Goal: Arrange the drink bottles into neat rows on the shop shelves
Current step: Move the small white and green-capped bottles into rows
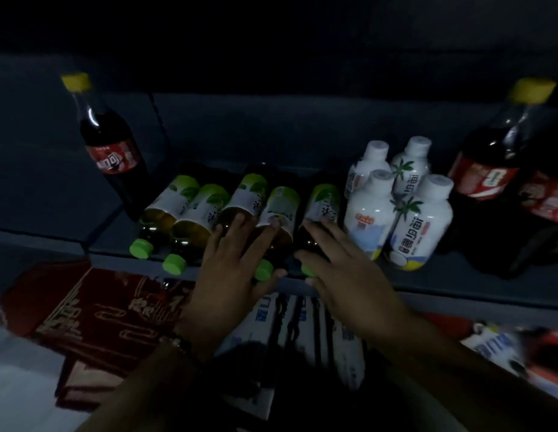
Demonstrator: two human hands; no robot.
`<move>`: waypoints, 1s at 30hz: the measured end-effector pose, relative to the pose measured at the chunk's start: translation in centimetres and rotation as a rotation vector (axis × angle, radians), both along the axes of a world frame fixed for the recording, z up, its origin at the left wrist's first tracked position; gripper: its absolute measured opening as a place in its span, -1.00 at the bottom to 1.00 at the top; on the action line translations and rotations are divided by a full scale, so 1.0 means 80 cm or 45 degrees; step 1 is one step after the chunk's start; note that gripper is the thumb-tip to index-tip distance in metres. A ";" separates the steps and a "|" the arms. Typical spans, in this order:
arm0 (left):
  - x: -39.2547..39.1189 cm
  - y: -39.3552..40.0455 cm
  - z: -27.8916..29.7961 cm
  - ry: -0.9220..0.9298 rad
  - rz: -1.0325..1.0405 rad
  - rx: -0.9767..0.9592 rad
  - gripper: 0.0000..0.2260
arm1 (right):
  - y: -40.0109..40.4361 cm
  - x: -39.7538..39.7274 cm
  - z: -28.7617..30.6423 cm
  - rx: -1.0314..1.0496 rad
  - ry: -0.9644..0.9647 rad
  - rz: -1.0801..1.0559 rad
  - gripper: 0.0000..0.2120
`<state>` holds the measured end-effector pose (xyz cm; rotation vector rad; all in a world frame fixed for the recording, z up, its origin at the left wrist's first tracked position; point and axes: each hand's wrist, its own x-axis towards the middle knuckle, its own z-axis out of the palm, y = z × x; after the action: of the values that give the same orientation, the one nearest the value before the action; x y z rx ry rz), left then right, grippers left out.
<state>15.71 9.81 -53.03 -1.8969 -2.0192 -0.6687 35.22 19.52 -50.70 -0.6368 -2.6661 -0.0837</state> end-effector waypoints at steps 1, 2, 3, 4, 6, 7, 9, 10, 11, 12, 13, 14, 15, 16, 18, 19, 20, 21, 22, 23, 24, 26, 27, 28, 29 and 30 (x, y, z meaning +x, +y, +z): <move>0.000 0.002 0.000 -0.010 -0.017 0.042 -0.41 | -0.001 -0.001 0.002 -0.006 0.016 -0.002 -0.50; 0.000 0.005 0.000 -0.018 -0.034 0.074 -0.43 | -0.002 -0.001 0.006 -0.005 0.014 -0.010 -0.53; -0.002 0.005 0.001 -0.039 -0.053 0.092 -0.44 | -0.005 -0.001 0.011 -0.009 0.000 -0.025 -0.55; -0.002 0.005 0.003 -0.077 -0.079 0.106 -0.44 | -0.009 0.000 0.018 -0.021 -0.006 -0.039 -0.58; -0.003 0.001 0.015 -0.205 -0.141 0.155 -0.44 | -0.018 0.000 0.046 -0.102 0.099 -0.078 -0.63; -0.003 -0.001 0.024 -0.284 -0.168 0.182 -0.46 | -0.021 -0.002 0.066 -0.176 0.208 -0.119 -0.63; -0.002 -0.008 0.042 -0.498 -0.219 0.229 -0.51 | -0.022 -0.010 0.111 -0.378 0.404 -0.226 -0.65; -0.001 -0.011 0.050 -0.631 -0.243 0.241 -0.53 | -0.019 -0.015 0.134 -0.410 0.448 -0.288 -0.66; 0.000 -0.014 0.058 -0.761 -0.270 0.238 -0.54 | -0.012 -0.021 0.155 -0.383 0.443 -0.367 -0.68; 0.001 -0.015 0.066 -0.852 -0.299 0.237 -0.56 | -0.003 -0.026 0.174 -0.344 0.409 -0.443 -0.68; 0.001 -0.014 0.075 -0.890 -0.327 0.255 -0.59 | 0.007 -0.032 0.189 -0.326 0.363 -0.504 -0.68; 0.002 -0.010 0.084 -0.903 -0.356 0.286 -0.62 | 0.019 -0.039 0.201 -0.330 0.321 -0.541 -0.68; 0.002 -0.003 0.093 -0.925 -0.389 0.312 -0.65 | 0.032 -0.045 0.210 -0.348 0.285 -0.558 -0.69; 0.003 0.005 0.104 -0.965 -0.419 0.323 -0.67 | 0.043 -0.051 0.217 -0.374 0.252 -0.573 -0.70; 0.002 0.028 0.125 -1.046 -0.440 0.323 -0.70 | 0.059 -0.063 0.225 -0.388 0.211 -0.589 -0.70; 0.002 0.040 0.133 -1.058 -0.428 0.314 -0.70 | 0.064 -0.066 0.225 -0.394 0.211 -0.591 -0.69; 0.002 0.051 0.138 -1.053 -0.408 0.302 -0.70 | 0.066 -0.068 0.225 -0.402 0.227 -0.587 -0.68; 0.001 0.061 0.141 -1.040 -0.383 0.289 -0.69 | 0.066 -0.068 0.224 -0.413 0.257 -0.574 -0.69; 0.001 0.071 0.142 -1.027 -0.353 0.274 -0.67 | 0.065 -0.066 0.222 -0.428 0.295 -0.549 -0.71; 0.000 0.079 0.143 -1.014 -0.316 0.260 -0.65 | 0.065 -0.063 0.218 -0.446 0.323 -0.522 -0.73; -0.001 0.087 0.144 -1.006 -0.272 0.248 -0.62 | 0.065 -0.059 0.215 -0.464 0.338 -0.502 -0.75; -0.004 0.101 0.145 -0.998 -0.188 0.254 -0.61 | 0.066 -0.052 0.209 -0.493 0.370 -0.497 -0.76; -0.006 0.105 0.145 -0.991 -0.164 0.265 -0.62 | 0.067 -0.049 0.207 -0.510 0.392 -0.493 -0.75; -0.008 0.107 0.144 -0.983 -0.152 0.270 -0.61 | 0.067 -0.047 0.207 -0.530 0.414 -0.482 -0.73; -0.009 0.107 0.143 -0.971 -0.145 0.265 -0.60 | 0.068 -0.046 0.207 -0.552 0.428 -0.469 -0.72; -0.010 0.107 0.142 -0.953 -0.138 0.253 -0.58 | 0.067 -0.046 0.208 -0.568 0.433 -0.454 -0.70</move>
<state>14.89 18.40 -41.64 -1.7994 -2.1185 -1.7449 31.55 24.91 -34.08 -1.1475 -2.2243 0.4891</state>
